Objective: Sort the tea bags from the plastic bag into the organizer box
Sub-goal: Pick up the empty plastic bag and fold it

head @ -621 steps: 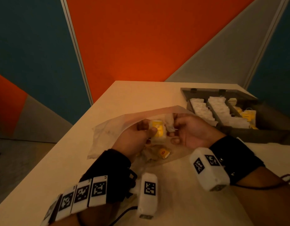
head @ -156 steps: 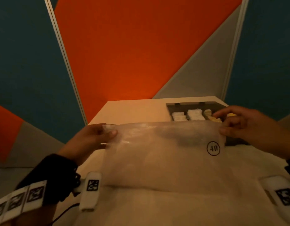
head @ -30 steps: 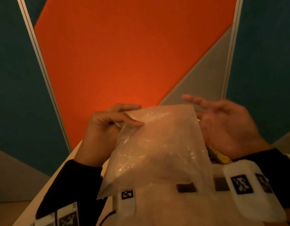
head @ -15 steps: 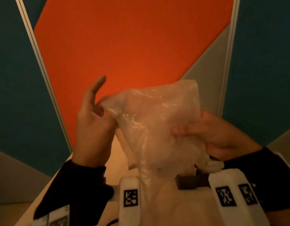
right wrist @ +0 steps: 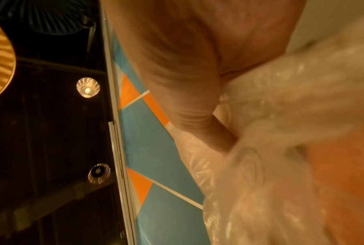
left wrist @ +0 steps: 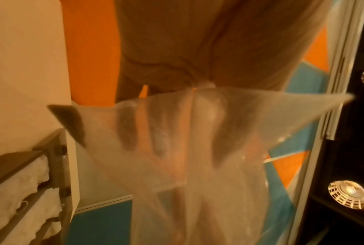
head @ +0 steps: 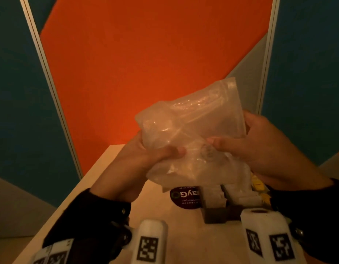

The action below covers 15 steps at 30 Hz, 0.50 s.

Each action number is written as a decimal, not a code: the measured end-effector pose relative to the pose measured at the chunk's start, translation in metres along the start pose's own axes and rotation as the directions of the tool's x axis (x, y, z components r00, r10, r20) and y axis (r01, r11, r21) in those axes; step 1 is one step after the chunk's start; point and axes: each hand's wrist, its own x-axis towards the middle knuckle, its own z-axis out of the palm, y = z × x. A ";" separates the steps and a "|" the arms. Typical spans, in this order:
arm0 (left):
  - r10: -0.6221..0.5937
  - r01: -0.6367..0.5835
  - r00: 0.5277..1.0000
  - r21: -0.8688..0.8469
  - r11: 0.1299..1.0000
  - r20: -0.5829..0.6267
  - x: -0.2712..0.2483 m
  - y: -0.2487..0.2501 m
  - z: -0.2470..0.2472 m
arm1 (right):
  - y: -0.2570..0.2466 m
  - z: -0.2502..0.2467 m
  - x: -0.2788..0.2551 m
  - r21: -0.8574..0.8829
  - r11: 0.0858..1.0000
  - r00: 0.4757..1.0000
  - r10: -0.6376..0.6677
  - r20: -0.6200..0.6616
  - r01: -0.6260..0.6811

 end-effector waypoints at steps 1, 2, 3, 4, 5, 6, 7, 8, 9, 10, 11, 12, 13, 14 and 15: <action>-0.004 0.004 1.000 -0.022 1.000 0.002 0.001 0.001 -0.002 | 0.001 -0.003 0.000 0.035 0.999 0.999 0.015 0.029 -0.016; -0.006 0.006 1.000 -0.046 0.999 0.009 0.002 0.001 -0.006 | 0.002 -0.006 0.001 0.078 0.996 0.998 0.034 0.060 -0.039; 0.001 0.001 1.000 -0.056 0.998 0.023 0.003 0.001 -0.010 | 0.003 -0.008 0.002 0.117 0.991 0.995 0.055 0.086 -0.065; 0.016 -0.013 0.999 -0.056 0.998 0.045 0.004 0.000 -0.014 | 0.004 -0.009 0.004 0.150 0.985 0.992 0.074 0.103 -0.089; 0.031 -0.028 0.998 -0.053 0.998 0.063 0.004 -0.001 -0.017 | 0.007 -0.009 0.005 0.179 0.977 0.989 0.092 0.112 -0.111; 0.043 -0.039 0.996 -0.058 0.998 0.078 0.005 -0.003 -0.020 | 0.009 -0.009 0.006 0.210 0.969 0.987 0.108 0.118 -0.131; 0.053 -0.047 0.995 -0.073 0.996 0.089 0.005 -0.004 -0.022 | 0.011 -0.008 0.008 0.242 0.959 0.985 0.120 0.126 -0.148; 0.061 -0.052 0.994 -0.092 0.994 0.096 0.005 -0.004 -0.024 | 0.013 -0.008 0.009 0.275 0.948 0.983 0.125 0.138 -0.159; 0.060 -0.049 0.994 -0.114 0.992 0.088 0.006 -0.005 -0.026 | 0.016 -0.007 0.010 0.311 0.935 0.980 0.131 0.147 -0.171; 0.053 -0.043 0.996 -0.139 0.989 0.070 0.007 -0.006 -0.028 | 0.018 -0.007 0.012 0.351 0.917 0.978 0.139 0.157 -0.187; 0.050 -0.042 0.998 -0.167 0.985 0.040 0.009 -0.007 -0.029 | 0.020 -0.007 0.013 0.391 0.898 0.975 0.148 0.166 -0.203; 0.051 -0.048 0.999 -0.195 0.980 0.013 0.010 -0.007 -0.030 | 0.022 -0.007 0.014 0.429 0.878 0.973 0.149 0.178 -0.213; 0.054 -0.054 0.999 -0.223 0.973 -0.003 0.011 -0.008 -0.031 | 0.023 -0.007 0.015 0.464 0.859 0.970 0.138 0.200 -0.218; 0.061 -0.061 0.998 -0.250 0.966 -0.005 0.012 -0.009 -0.030 | 0.024 -0.007 0.016 0.491 0.843 0.966 0.120 0.228 -0.220; 0.072 -0.070 0.997 -0.271 0.960 -0.001 0.011 -0.009 -0.030 | 0.025 -0.006 0.016 0.514 0.828 0.963 0.107 0.246 -0.223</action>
